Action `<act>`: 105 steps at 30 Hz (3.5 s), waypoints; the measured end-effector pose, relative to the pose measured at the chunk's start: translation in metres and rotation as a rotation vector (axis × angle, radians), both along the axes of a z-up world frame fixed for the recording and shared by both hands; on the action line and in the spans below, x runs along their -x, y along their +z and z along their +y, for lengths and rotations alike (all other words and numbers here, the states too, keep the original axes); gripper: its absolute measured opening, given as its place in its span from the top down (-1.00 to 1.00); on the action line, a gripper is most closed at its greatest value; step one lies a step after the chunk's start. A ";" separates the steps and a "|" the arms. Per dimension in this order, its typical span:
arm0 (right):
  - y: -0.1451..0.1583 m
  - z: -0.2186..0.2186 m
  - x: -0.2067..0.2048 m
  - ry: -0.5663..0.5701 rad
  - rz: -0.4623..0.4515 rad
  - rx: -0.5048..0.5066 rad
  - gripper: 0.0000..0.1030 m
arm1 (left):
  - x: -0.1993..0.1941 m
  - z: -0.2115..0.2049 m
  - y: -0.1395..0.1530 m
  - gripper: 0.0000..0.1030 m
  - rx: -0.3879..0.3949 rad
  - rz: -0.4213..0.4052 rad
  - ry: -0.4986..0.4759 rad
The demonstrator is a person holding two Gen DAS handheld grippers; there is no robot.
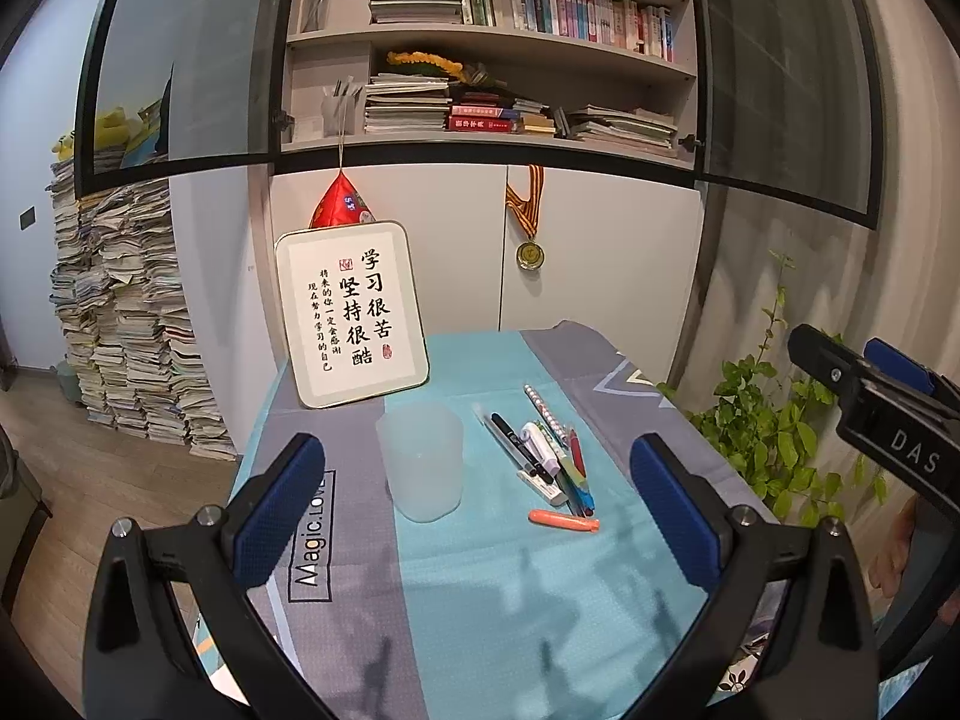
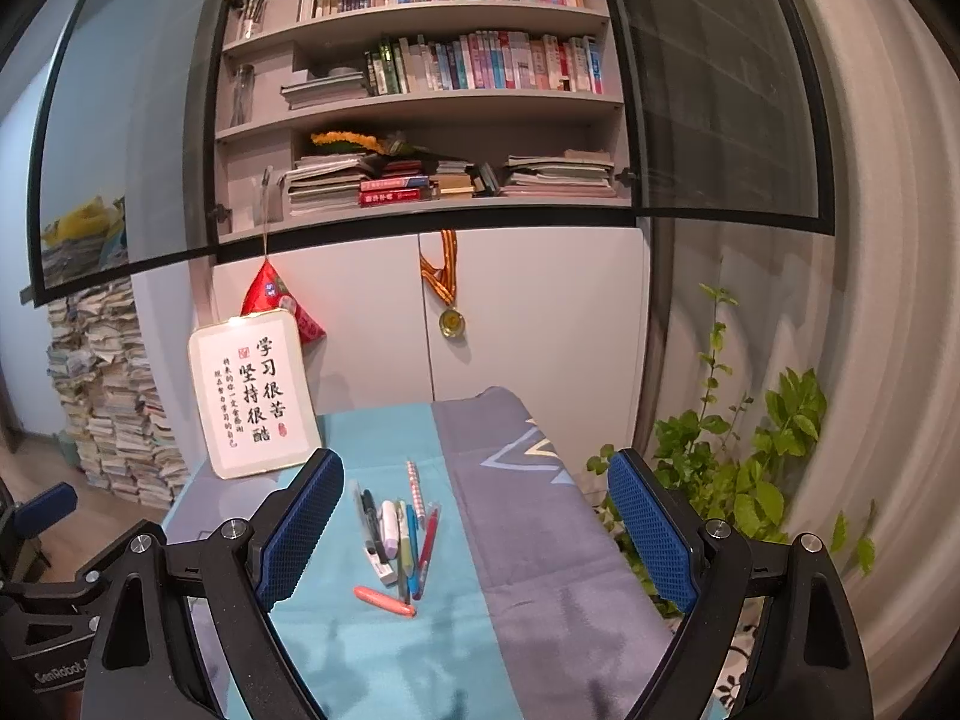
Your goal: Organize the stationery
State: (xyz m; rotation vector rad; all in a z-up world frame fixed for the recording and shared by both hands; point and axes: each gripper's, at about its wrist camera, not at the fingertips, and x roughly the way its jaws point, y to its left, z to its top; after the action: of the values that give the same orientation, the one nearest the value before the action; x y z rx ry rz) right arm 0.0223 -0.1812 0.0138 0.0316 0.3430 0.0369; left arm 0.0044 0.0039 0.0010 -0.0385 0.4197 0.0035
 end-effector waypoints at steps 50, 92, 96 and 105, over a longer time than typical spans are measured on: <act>-0.017 0.009 -0.008 0.027 0.062 0.024 -0.75 | -0.002 0.002 -0.007 -0.96 0.003 0.006 -0.003; -0.035 0.005 -0.047 0.012 0.157 0.053 -0.75 | -0.034 -0.004 -0.026 -0.95 -0.026 0.056 -0.013; -0.044 0.004 -0.055 0.009 0.173 0.064 -0.75 | -0.046 -0.003 -0.035 -0.88 -0.020 0.094 -0.022; -0.074 0.000 -0.088 0.016 0.274 0.058 -0.17 | -0.082 -0.010 -0.061 -0.72 -0.014 0.199 -0.028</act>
State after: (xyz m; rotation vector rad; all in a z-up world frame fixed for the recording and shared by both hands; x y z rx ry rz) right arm 0.1103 -0.1815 -0.0602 -0.0235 0.6176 0.0382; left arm 0.0864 -0.0058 -0.0596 -0.0189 0.6187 -0.0175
